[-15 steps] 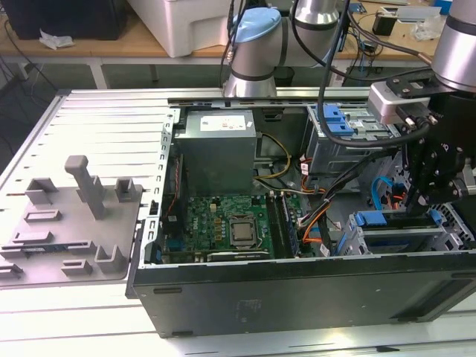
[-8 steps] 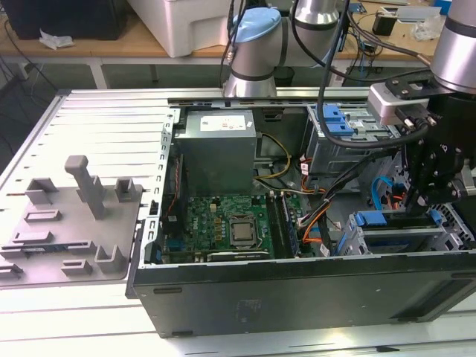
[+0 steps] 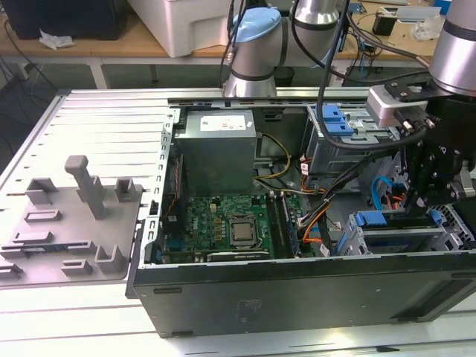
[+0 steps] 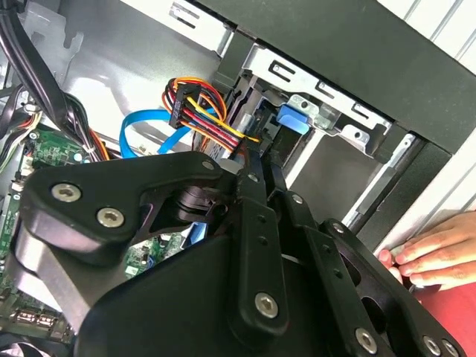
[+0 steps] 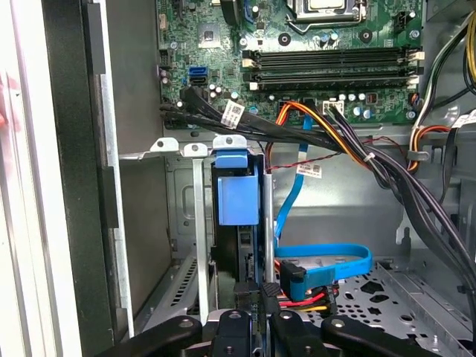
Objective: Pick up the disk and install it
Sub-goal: 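Insert the first disk wire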
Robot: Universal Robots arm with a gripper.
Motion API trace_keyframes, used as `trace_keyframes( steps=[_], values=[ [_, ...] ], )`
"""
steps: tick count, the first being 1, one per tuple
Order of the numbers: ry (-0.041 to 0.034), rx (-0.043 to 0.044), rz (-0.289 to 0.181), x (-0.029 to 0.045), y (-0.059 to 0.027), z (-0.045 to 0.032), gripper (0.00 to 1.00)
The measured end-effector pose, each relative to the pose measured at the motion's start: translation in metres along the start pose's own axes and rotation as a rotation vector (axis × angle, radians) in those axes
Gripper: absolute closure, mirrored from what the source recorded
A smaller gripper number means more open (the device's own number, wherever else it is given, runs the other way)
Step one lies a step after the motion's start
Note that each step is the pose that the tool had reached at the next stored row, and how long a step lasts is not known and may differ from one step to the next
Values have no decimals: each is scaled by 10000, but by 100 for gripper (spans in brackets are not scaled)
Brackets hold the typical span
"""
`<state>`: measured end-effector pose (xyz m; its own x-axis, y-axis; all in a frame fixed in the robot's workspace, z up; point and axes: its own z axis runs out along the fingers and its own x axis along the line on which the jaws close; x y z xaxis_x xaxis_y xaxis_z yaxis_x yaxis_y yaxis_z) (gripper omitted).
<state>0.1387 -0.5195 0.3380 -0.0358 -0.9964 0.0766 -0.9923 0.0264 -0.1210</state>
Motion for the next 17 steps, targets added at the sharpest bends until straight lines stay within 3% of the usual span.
trace_keyframes(
  steps=[17],
  values=[
    [-5,0,1,-3,5,38,83]
  ],
)
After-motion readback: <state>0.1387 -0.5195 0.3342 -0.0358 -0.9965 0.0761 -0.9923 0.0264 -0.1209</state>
